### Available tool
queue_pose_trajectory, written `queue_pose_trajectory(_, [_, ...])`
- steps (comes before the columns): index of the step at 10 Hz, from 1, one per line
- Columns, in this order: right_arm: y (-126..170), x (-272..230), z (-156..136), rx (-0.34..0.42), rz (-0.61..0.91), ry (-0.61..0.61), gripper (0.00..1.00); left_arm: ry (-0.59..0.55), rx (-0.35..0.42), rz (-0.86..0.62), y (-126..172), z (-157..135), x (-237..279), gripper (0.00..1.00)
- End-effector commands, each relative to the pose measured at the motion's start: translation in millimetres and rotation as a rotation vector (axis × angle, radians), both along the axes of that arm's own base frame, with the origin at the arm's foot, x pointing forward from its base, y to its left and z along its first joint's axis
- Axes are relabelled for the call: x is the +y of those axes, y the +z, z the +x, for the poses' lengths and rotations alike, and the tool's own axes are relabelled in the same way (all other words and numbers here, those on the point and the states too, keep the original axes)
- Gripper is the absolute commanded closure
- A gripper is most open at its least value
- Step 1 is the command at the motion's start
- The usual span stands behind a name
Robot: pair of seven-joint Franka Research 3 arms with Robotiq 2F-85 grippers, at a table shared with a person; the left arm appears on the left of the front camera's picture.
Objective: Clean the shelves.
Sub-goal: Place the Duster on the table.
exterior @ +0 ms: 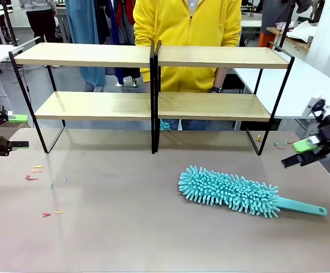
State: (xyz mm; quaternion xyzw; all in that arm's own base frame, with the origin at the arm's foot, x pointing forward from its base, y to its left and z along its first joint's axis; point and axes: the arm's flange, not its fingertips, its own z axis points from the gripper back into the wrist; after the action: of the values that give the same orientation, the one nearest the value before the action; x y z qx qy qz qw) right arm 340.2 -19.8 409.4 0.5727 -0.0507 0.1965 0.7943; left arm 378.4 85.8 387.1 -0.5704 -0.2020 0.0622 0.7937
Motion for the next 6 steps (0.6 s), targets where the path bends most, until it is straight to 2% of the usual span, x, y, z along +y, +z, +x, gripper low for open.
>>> queue_pose_trajectory(1, [-1.1,5.9,13.5,0.086,-0.094,-0.128,0.0,-0.008,0.005,-0.009,4.4,-0.7,0.3,0.0])
queue_pose_trajectory(2, [5.1,8.4,20.7,-0.05,-0.042,-0.115,0.0,-0.008,0.005,-0.009,4.4,-0.7,0.3,0.0])
queue_pose_trajectory(3, [-7.0,0.7,7.3,0.046,-0.055,-0.059,0.0,-0.008,0.005,-0.009,4.4,-0.7,0.3,0.0])
queue_pose_trajectory(6, [-7.0,0.7,7.3,0.046,-0.055,-0.059,0.0,-0.008,0.005,-0.009,4.4,-0.7,0.3,0.0])
